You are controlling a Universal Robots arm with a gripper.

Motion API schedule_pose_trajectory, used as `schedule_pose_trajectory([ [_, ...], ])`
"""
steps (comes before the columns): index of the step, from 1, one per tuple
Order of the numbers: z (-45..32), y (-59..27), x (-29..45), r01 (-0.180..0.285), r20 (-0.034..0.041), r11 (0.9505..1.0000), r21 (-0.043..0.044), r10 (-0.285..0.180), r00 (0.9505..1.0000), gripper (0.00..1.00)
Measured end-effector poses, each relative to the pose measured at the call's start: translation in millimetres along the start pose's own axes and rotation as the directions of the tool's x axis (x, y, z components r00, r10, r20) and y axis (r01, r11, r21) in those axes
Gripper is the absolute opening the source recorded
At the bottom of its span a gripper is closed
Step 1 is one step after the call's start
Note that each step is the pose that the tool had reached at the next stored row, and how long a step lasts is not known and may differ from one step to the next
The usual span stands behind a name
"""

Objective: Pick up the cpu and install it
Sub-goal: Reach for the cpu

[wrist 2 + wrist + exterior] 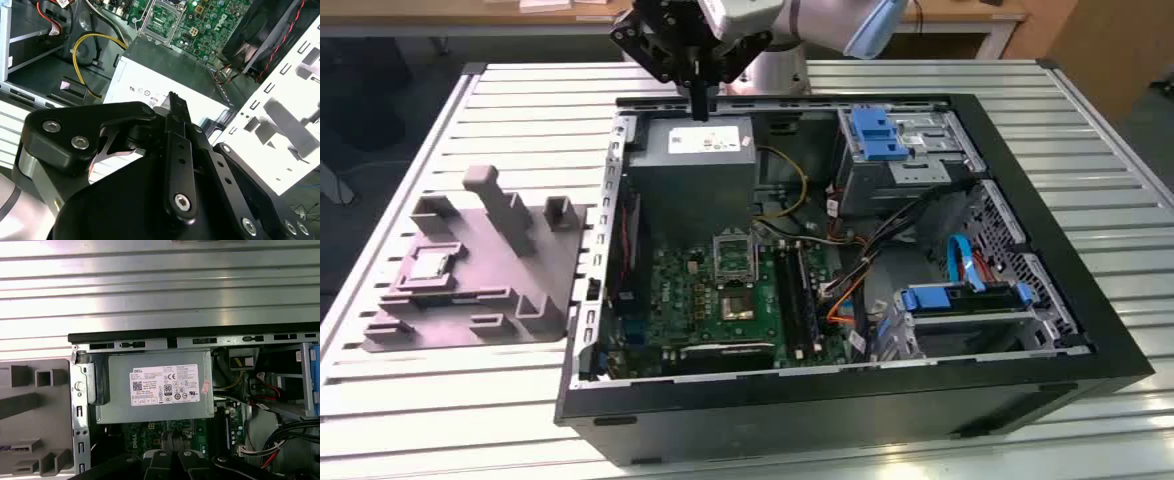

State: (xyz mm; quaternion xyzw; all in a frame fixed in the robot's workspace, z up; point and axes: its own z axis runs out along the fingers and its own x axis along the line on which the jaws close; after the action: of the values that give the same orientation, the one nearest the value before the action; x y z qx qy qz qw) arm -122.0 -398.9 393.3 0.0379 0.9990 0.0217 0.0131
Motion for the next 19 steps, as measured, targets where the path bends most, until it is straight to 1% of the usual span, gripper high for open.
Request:
schedule_pose_trajectory([
  [5, 0.0, 0.0, 0.2, 0.000, 0.0000, 1.0000, 0.0000, 0.000, 1.0000, 0.11],
  [19, -0.1, -0.3, 3.9, 0.000, 0.0001, 1.0000, -0.0001, 0.000, 1.0000, 0.11],
])
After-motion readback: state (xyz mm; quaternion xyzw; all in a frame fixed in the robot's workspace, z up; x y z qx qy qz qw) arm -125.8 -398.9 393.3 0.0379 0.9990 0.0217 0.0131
